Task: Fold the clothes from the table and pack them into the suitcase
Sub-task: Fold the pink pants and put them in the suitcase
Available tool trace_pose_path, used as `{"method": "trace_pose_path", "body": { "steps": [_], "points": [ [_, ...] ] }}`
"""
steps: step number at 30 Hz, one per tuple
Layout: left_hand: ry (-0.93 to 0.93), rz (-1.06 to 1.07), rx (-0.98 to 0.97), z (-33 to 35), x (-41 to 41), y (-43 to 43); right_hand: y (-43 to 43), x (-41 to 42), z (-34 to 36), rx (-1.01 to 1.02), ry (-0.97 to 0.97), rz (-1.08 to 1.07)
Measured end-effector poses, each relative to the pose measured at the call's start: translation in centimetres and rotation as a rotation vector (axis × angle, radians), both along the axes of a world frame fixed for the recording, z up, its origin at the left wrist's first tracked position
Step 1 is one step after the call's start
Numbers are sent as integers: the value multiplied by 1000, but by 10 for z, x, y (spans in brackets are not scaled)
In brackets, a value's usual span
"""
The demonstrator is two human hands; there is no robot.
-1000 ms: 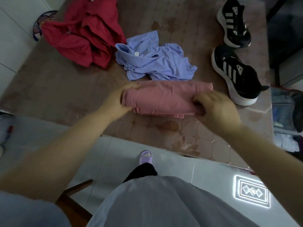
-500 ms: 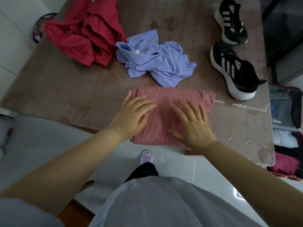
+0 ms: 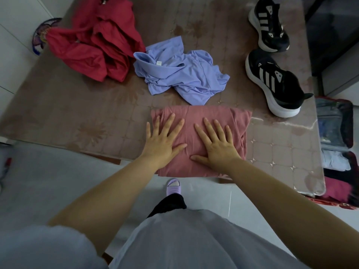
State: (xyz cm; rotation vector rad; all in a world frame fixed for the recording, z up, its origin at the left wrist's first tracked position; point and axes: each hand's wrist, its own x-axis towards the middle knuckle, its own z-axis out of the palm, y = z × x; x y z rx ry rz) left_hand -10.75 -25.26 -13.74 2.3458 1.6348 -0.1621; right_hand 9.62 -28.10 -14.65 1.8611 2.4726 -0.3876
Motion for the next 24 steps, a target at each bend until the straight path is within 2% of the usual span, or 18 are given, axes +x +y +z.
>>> {"method": "trace_pose_path", "body": {
  "steps": [1, 3, 6, 9, 13, 16, 20, 24],
  "points": [
    [-58, 4, -33, 0, -2, 1, 3, 3, 5, -37, 67, -24],
    [-276, 86, -57, 1, -6, 1, 9, 14, 17, 17, 279, -154],
    [-604, 442, -127, 6, -15, 0, 15, 43, 24, 103, 422, -412],
    [-591, 546, -259, 11, -15, -1, 20, 64, 24, -74, 329, -473],
    [-658, 540, -365, 10, -14, 6, 44, 70, 32, -172, 187, -262],
    [-769, 564, -401, 11, -10, 9, 59, 66, 39, -250, 106, -196],
    [-934, 698, -384, 12, -8, 18, 65, 65, 48, -278, 117, -215],
    [-995, 809, -424, 13, -6, 27, 55, 63, 44, -213, 178, -283]
  ]
}}
